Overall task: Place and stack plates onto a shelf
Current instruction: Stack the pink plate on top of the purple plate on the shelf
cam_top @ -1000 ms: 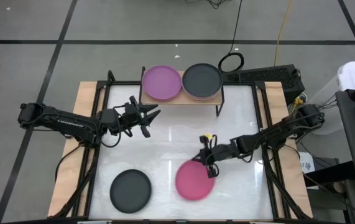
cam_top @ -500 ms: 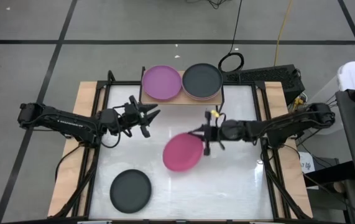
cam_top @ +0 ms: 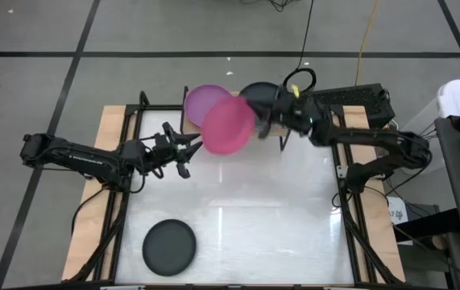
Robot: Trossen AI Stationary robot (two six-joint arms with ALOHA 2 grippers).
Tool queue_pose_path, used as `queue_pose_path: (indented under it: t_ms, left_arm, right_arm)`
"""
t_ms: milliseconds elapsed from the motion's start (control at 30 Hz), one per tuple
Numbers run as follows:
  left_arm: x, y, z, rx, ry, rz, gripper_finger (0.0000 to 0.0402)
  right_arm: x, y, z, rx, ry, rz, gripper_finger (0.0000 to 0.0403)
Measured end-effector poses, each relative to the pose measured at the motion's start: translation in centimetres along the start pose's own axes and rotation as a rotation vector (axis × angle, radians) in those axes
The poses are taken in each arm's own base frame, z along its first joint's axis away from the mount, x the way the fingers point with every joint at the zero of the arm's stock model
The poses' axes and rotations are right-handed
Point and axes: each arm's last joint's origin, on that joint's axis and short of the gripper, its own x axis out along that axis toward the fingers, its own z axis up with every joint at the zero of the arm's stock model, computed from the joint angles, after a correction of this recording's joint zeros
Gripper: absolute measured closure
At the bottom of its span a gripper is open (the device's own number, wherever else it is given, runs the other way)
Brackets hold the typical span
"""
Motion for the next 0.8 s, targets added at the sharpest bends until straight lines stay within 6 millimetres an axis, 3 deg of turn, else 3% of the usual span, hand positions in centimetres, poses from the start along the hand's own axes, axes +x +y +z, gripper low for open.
queue_pose_path:
  t_ms: [200,433,633,800]
  left_arm:
    - [-0.3,0.1,0.4,0.030,-0.013,0.001,0.0268]
    - [-1.1,0.5,0.9,0.081,0.013,0.029,0.0268]
    - [-1.9,1.0,1.1,0.099,0.061,0.089,0.0268]
    - [-1.9,1.1,1.1,0.109,0.061,0.093,0.0268]
  right_arm:
    - [4.4,-4.6,1.0,0.033,0.019,-0.032,0.0403]
    - [8.8,-8.1,-2.0,0.046,0.140,-0.055,0.0403]
    - [10.4,-10.8,-5.4,0.058,0.202,-0.109,0.0403]
    - [10.3,-12.9,-7.6,0.079,0.242,-0.160,0.0403]
